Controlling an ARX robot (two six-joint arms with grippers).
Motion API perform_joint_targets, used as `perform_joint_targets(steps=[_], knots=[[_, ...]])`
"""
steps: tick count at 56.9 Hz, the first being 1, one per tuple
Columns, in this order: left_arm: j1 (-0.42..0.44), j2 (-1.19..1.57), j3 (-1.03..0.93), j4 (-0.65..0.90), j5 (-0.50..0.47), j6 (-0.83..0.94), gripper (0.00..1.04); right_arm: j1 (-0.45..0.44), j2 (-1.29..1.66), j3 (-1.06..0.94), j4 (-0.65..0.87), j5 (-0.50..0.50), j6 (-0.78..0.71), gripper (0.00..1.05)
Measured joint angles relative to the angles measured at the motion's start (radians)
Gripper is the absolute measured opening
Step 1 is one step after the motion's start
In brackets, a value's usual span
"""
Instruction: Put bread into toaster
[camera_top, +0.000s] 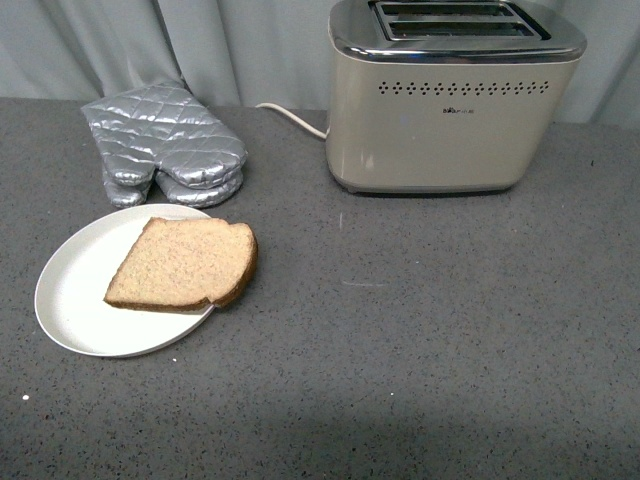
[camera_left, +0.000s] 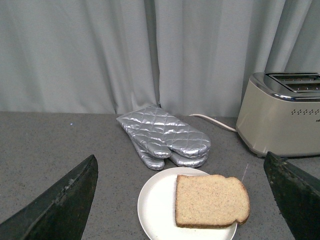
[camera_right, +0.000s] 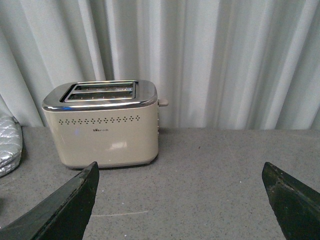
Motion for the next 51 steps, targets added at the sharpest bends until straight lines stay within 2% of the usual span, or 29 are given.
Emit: perform_joint_targets(steps=[51], knots=[[0.000,0.000,0.000,0.000,0.000,0.000,0.98,0.000,0.000,0.000,0.000,0.000,0.000,0.95]])
